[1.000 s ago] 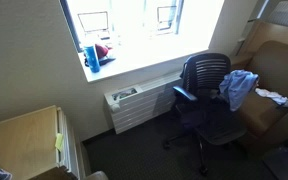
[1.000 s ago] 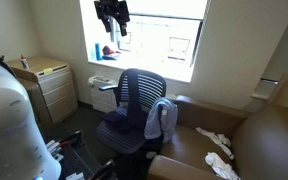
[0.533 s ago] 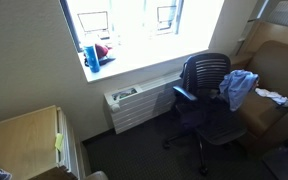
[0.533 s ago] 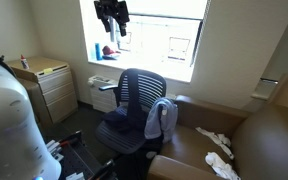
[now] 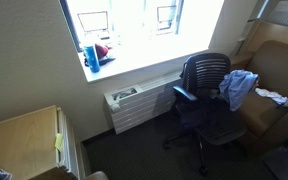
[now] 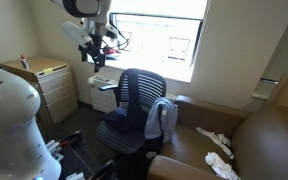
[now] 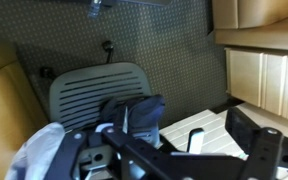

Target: Hang the clothing on the seat of the black chair onto the left armrest

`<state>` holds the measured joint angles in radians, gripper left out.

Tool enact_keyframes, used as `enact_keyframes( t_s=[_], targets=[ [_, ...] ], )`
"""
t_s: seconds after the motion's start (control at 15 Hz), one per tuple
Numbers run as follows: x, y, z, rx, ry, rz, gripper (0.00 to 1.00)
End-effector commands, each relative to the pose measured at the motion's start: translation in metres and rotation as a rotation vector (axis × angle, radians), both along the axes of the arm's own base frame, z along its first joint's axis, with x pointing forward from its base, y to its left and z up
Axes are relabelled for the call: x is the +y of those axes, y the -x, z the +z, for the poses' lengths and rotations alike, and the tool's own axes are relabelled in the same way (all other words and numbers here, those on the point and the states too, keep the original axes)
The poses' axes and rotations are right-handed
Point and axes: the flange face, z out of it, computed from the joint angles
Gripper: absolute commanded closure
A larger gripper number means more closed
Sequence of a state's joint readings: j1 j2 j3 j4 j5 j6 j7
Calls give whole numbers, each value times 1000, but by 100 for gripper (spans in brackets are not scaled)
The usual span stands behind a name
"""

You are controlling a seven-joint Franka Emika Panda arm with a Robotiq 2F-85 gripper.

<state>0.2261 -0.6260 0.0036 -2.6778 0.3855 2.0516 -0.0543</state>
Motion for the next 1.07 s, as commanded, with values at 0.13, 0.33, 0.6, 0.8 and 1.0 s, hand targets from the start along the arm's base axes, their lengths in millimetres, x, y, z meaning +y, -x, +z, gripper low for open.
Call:
enact_keyframes(
  t_s=[0.13, 0.33, 0.6, 0.8, 1.0],
  targets=[
    [48, 4, -48, 105, -37, 89, 0],
    [36, 0, -41, 55, -22, 52, 0],
    [16, 4, -117, -10, 46, -2, 0],
    [25, -11, -166, -2, 101, 35, 0],
    [36, -27, -212, -13, 122, -51, 0]
  ],
)
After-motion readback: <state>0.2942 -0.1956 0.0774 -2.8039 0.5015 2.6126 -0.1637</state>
